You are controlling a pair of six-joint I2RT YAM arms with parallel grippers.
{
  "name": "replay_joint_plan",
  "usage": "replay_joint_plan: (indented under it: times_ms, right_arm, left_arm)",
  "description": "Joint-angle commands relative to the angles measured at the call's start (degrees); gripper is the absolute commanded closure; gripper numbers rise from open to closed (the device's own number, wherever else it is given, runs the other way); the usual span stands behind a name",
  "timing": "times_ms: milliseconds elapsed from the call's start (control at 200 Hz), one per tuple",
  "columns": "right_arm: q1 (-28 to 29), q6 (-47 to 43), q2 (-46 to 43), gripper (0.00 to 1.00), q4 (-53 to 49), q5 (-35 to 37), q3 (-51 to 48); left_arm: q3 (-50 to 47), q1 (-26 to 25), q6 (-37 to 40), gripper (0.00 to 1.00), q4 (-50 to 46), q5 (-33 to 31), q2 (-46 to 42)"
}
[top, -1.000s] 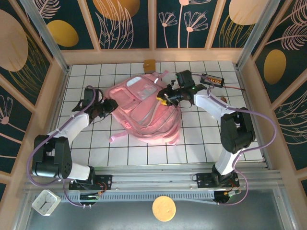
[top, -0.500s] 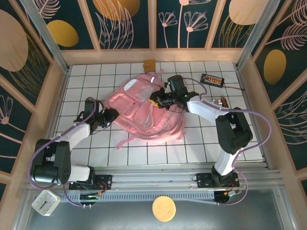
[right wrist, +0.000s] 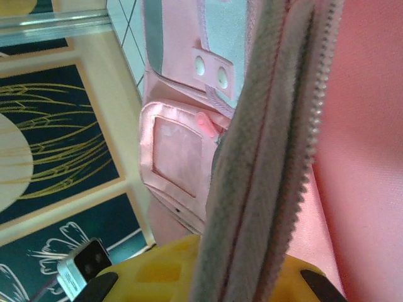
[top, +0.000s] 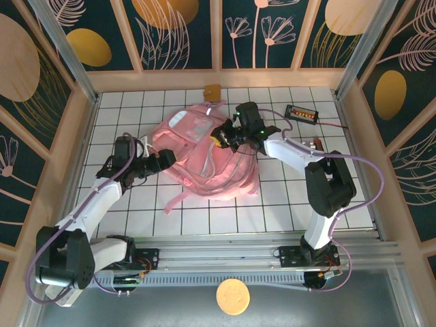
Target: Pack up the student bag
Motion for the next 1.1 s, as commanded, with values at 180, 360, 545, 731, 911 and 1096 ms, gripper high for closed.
replay_joint_plan:
  times_ms: [180,360,545,731,911,1096]
  right_arm:
    - [0.81,10.44,0.84,1.00,3.10,4.48,10.35]
    - [1.00,10.42,1.56,1.00,-1.19,7.87,16.51]
    - [1.26,10.92,2.26,1.00,-1.96,8.63,18.25]
    - [1.57,11.30,3.86,1.00,-1.14,7.50,20.12]
    - [1.74,11.00,4.99,1.00,-1.98,6.57,23.28]
    - [1.76,11.03,4.99,1.00,-2.62,5.70,24.15]
  left_arm:
    - [0.32,-4.53,9.39,0.01,2.63,0.55,-8.48]
    - [2.33,-4.54,11.59,0.01,-2.93,-16.61,-16.21]
    - [5.84,-4.62,13.53,0.02,-6.49,-17.02,-17.98]
    - [2.53,-5.57,12.51,0.14,-2.77,-1.26,-14.72]
    - [-1.31,-5.96,10.17,0.22,2.14,9.81,-8.48]
    - [-2.11,-5.95,9.69,0.26,6.47,14.17,-2.64]
